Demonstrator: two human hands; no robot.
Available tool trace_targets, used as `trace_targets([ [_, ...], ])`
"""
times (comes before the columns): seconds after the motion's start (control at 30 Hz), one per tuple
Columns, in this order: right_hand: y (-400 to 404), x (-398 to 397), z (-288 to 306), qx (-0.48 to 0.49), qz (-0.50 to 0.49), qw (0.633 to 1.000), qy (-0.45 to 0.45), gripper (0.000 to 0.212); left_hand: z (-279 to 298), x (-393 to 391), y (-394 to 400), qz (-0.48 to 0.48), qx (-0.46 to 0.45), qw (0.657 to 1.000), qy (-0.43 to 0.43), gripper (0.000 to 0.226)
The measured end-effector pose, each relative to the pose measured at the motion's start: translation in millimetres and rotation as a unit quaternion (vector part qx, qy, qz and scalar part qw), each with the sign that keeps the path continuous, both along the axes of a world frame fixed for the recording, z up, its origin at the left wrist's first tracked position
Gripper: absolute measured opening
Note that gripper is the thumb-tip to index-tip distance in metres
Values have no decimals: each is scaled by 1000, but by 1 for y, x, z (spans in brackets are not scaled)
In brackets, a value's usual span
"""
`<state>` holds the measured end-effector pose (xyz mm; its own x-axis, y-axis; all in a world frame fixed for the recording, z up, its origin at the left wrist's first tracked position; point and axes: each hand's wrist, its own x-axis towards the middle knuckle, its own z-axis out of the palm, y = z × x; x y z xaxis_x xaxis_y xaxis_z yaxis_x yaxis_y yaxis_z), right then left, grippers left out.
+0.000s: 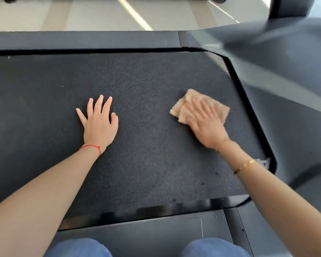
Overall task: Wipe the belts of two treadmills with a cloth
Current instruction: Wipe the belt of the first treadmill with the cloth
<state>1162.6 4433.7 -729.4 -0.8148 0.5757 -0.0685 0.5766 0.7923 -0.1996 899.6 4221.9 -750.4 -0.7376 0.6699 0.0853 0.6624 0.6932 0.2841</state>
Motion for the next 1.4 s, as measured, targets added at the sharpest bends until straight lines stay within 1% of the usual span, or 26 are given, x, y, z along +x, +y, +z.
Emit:
trace_targets([
  [0.07,20,15,3,-8,-88,996,-3,52,0,1,-2,-4,10,1000,2,53],
  [0.1,21,20,3,-16,-115,993,-4,52,-1,2,-3,-7,15,1000,4,52],
  [0.17,7,19,3,-24,-128,991,-11,53,-1,4,-3,-9,20,1000,6,51],
  [0.23,-22,16,2,-9,-92,996,-15,53,-2,7,-3,-5,18,1000,6,52],
  [0.33,-82,18,-2,12,21,1000,-4,53,-4,12,-9,-3,13,1000,2,52],
  [0.4,-121,20,-4,-6,88,996,8,53,-6,23,-17,-5,8,1000,-4,53],
  [0.5,-155,29,-8,-9,121,992,19,52,-8,46,-38,-11,6,1000,3,54],
  [0.57,-148,45,-8,0,93,995,24,53,-8,58,-54,-17,6,1000,8,54],
  [0.6,-138,55,-8,13,62,998,24,53,-8,64,-62,-22,5,1000,10,54],
  [0.67,-110,78,-8,30,-32,999,16,54,-10,71,-74,-28,3,1000,12,54],
  [0.73,-87,94,-4,9,-129,992,-9,54,-11,76,-82,-32,-1,999,16,54],
  [0.77,-84,96,-2,-9,-154,988,-21,54,-11,78,-83,-32,-1,999,20,54],
  [0.8,-87,92,-2,-17,-158,987,-27,54,-11,80,-83,-30,2,999,24,54],
  [0.87,-108,77,-4,-3,-113,993,-31,54,-9,82,-81,-22,10,999,27,53],
  [0.93,-145,58,-5,14,-28,999,-27,54,-8,83,-80,-20,11,999,25,53],
  [1.03,-202,33,-7,6,83,996,-17,54,-8,83,-81,-22,14,999,25,53],
  [1.13,-212,29,-6,-6,125,992,-7,54,-8,82,-84,-27,14,999,23,53],
  [1.17,-206,34,-5,-9,119,993,-5,54,-8,81,-85,-29,14,999,23,53],
  [1.23,-185,51,-5,-9,68,998,-2,55,-8,80,-86,-30,15,999,21,53],
  [1.33,-139,90,-7,22,-72,997,-32,55,-9,81,-86,-29,15,999,18,53],
  [1.37,-125,102,-7,24,-120,991,-51,55,-9,81,-86,-28,14,999,18,53],
  [1.4,-113,111,-6,5,-170,984,-54,55,-9,82,-86,-27,13,999,18,53],
])
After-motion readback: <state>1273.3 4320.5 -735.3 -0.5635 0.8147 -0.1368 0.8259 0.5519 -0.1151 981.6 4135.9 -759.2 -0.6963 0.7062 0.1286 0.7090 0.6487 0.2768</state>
